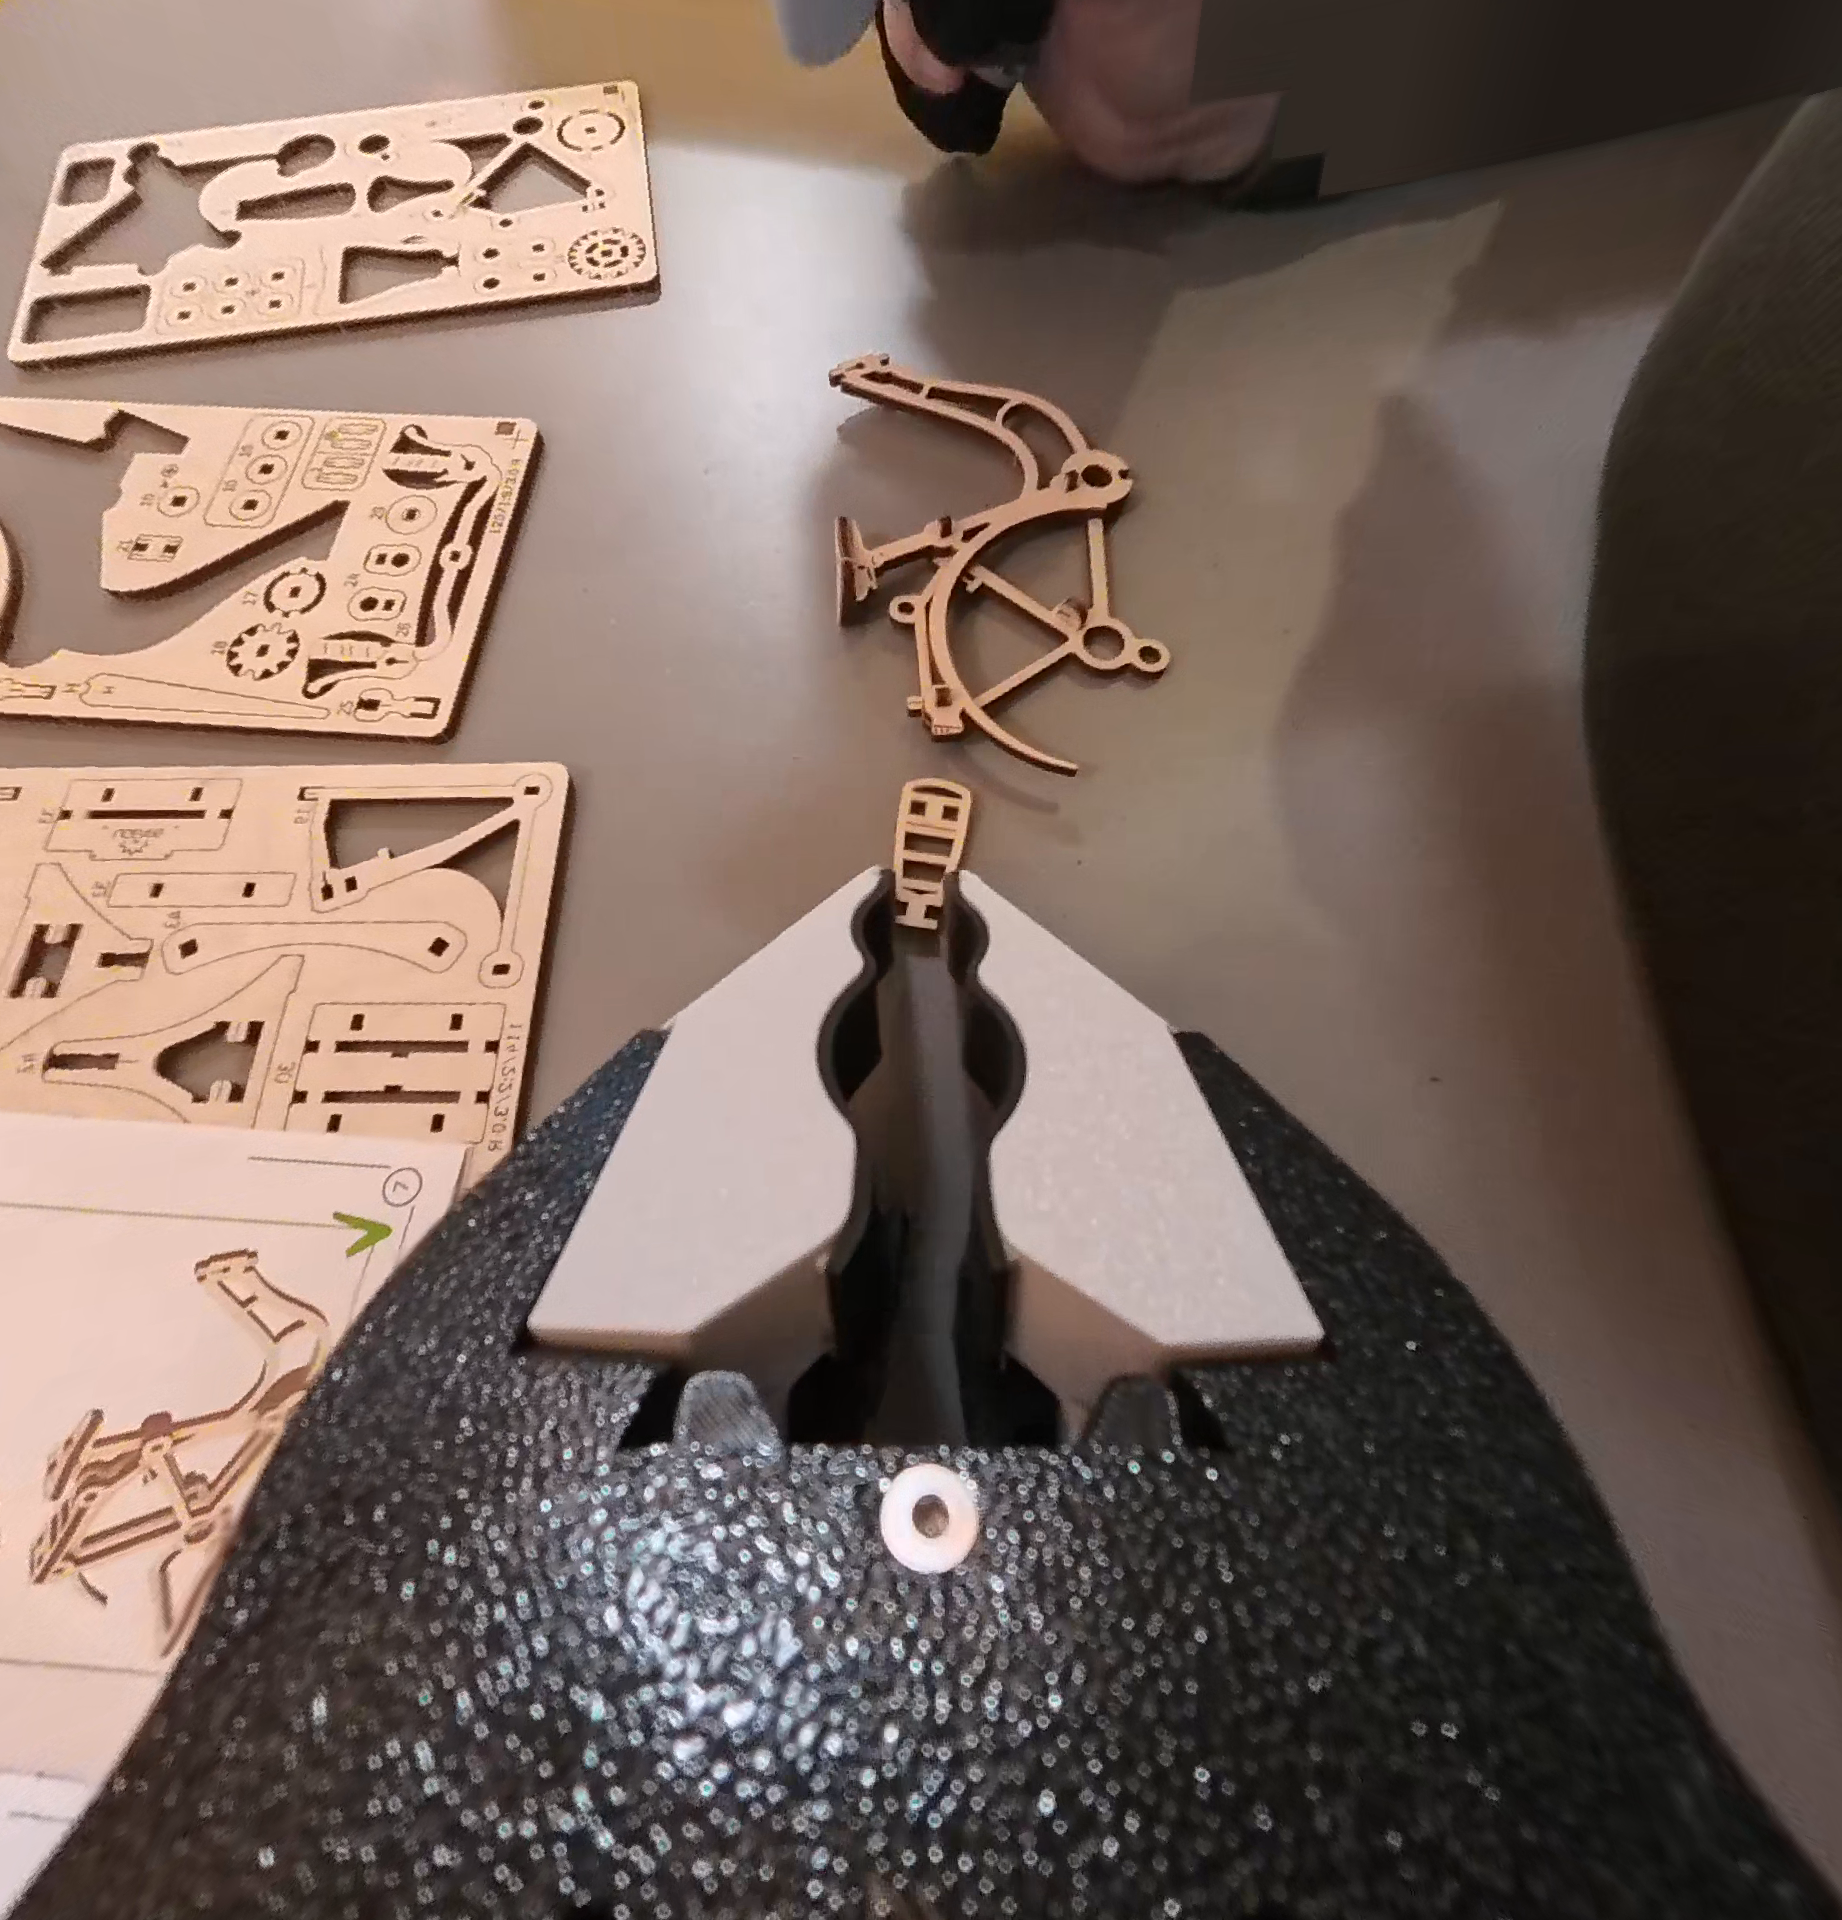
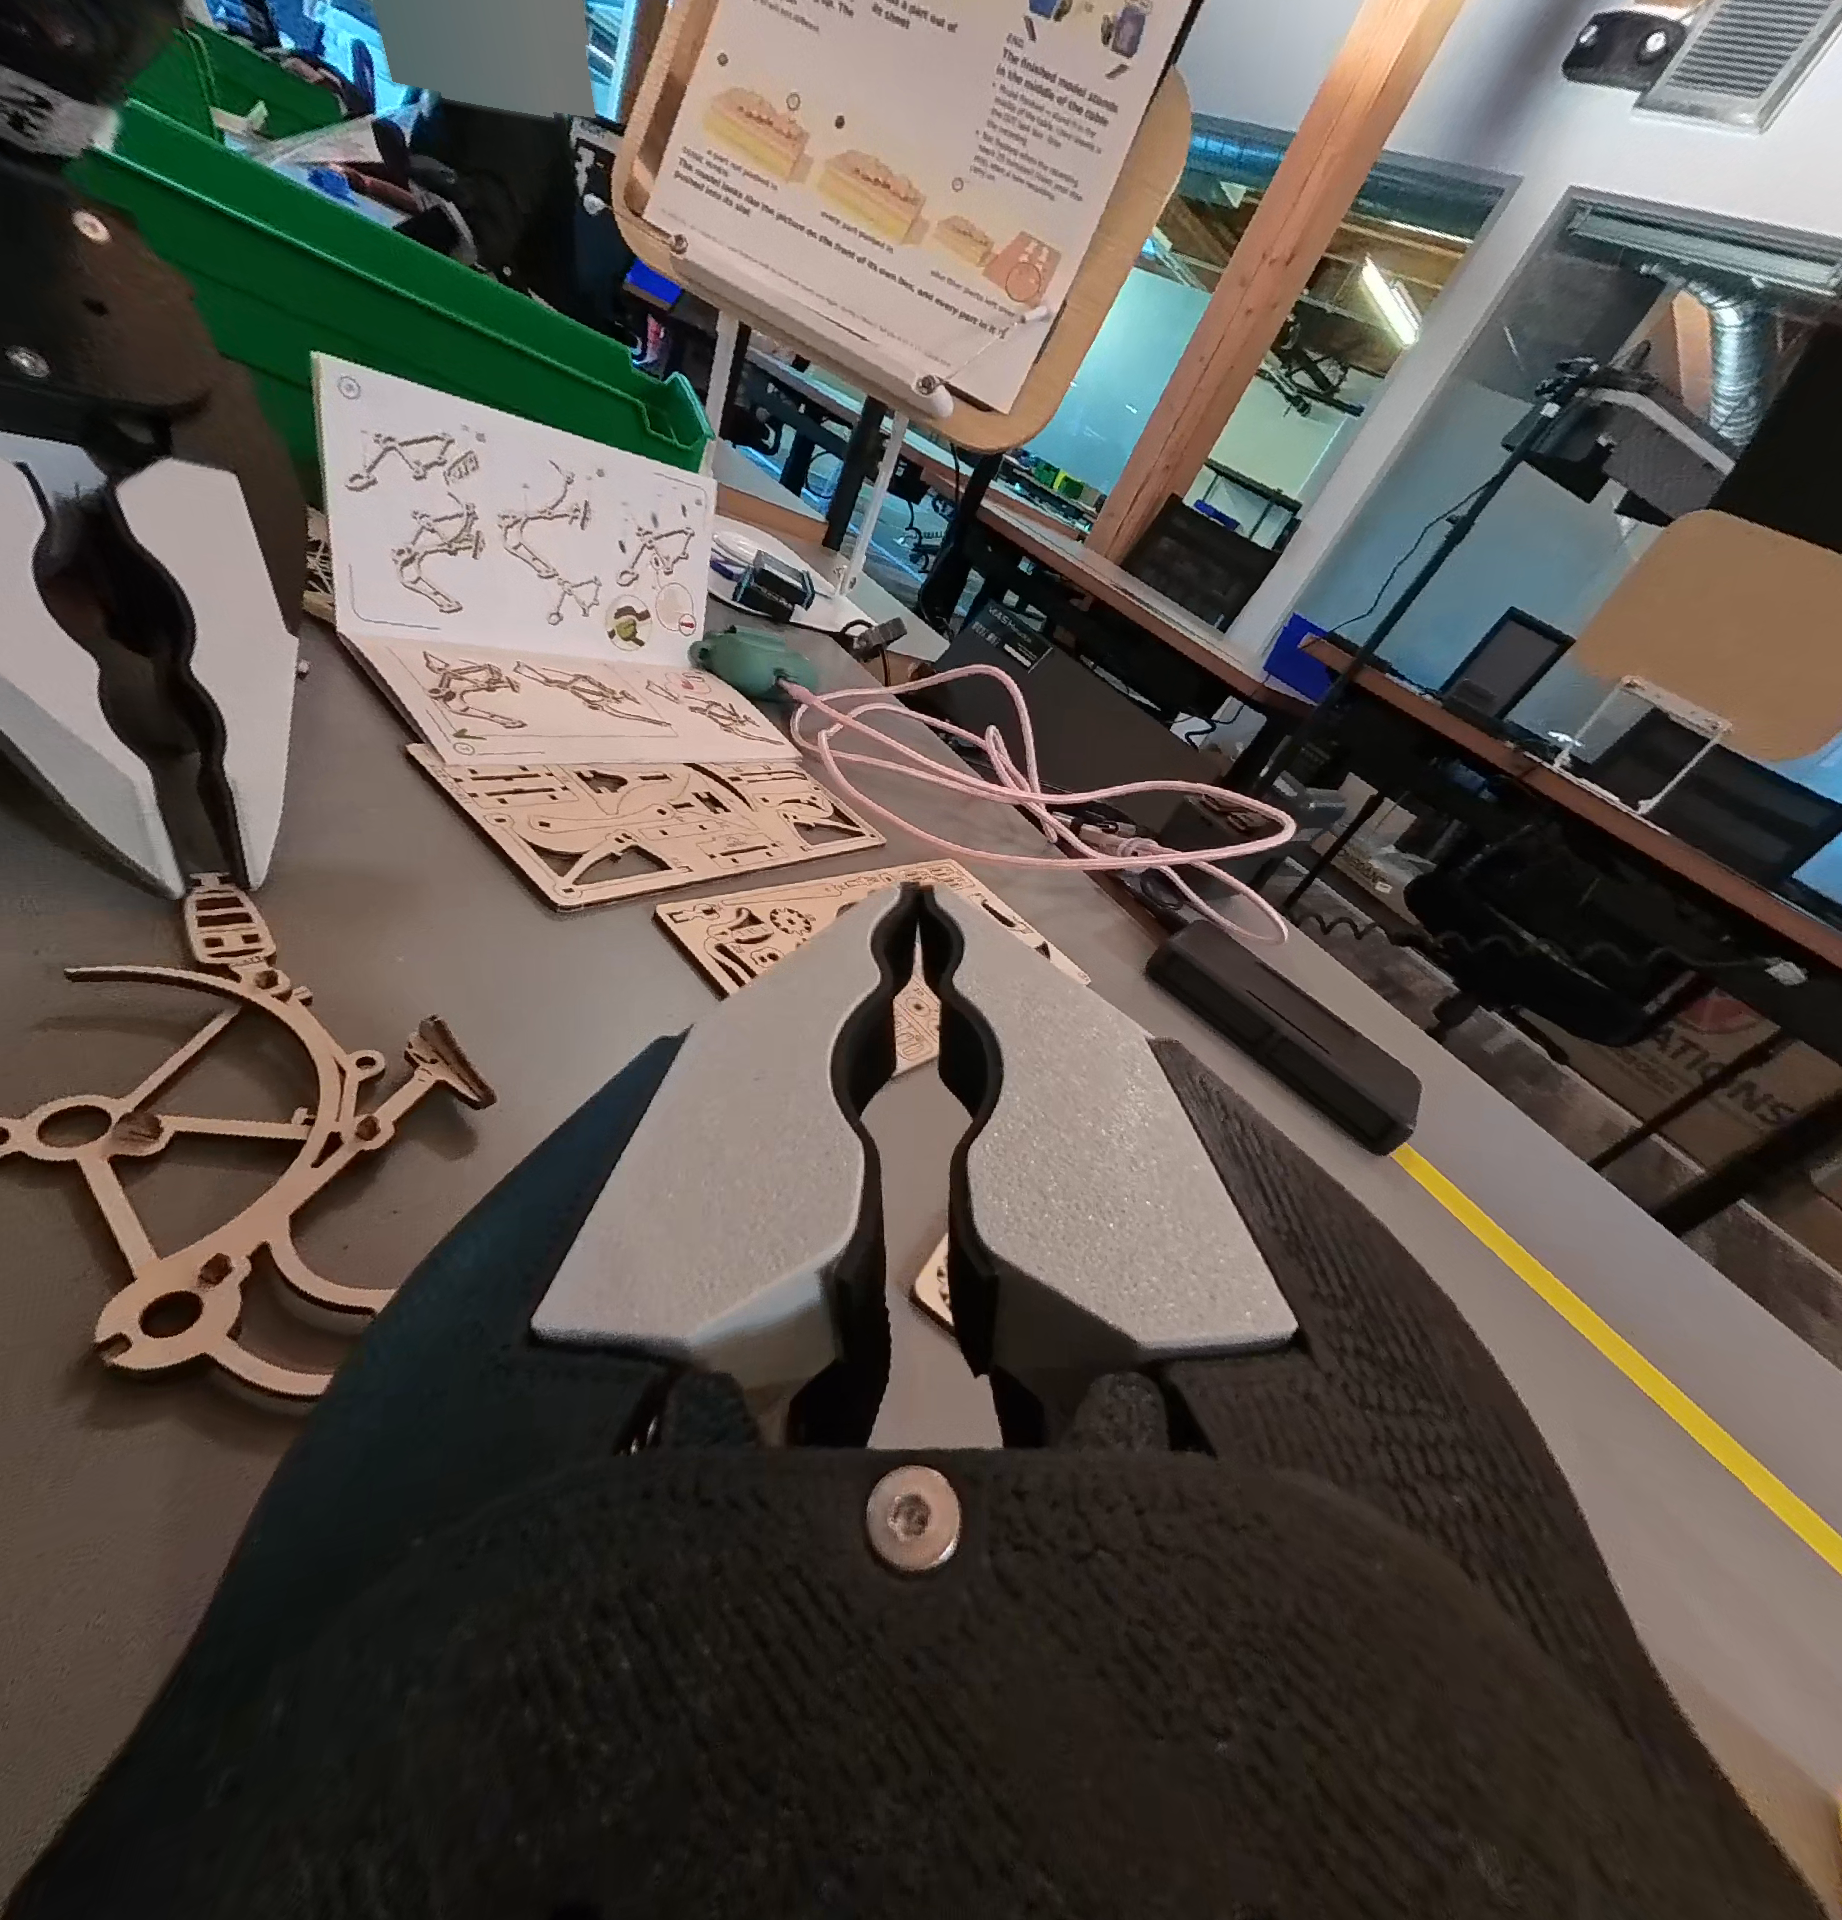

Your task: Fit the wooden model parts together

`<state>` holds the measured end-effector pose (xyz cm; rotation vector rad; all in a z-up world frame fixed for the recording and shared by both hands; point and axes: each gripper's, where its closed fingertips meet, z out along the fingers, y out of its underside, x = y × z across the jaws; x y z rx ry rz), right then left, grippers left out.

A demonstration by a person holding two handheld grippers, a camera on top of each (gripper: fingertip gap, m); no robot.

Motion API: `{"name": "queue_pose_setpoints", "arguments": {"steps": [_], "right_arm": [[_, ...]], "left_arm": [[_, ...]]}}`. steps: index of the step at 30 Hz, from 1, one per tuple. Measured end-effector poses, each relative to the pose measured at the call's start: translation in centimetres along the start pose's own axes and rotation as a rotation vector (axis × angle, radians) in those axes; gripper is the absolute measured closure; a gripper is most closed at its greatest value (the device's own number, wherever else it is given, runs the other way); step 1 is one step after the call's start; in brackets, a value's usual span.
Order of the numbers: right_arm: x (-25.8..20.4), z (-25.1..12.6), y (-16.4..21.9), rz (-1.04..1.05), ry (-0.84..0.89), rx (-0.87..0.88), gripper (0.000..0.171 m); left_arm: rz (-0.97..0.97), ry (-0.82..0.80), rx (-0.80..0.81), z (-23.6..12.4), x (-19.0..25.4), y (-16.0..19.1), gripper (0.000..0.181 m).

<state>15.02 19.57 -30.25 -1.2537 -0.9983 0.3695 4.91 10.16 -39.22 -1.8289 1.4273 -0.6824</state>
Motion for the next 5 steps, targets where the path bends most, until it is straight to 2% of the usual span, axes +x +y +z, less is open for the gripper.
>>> {"name": "queue_pose_setpoints", "arguments": {"steps": [1, 5], "right_arm": [[0.04, -0.01, -0.02, 0.000, 0.003, 0.001, 0.171], [0.37, -0.01, 0.21, 0.027, 0.015, -0.007, 0.171]], "left_arm": [[0.023, -0.021, 0.006, -0.07, -0.17, -0.09, 0.181], [0.119, -0.132, 0.046, -0.41, -1.02, -0.66, 0.181]]}}
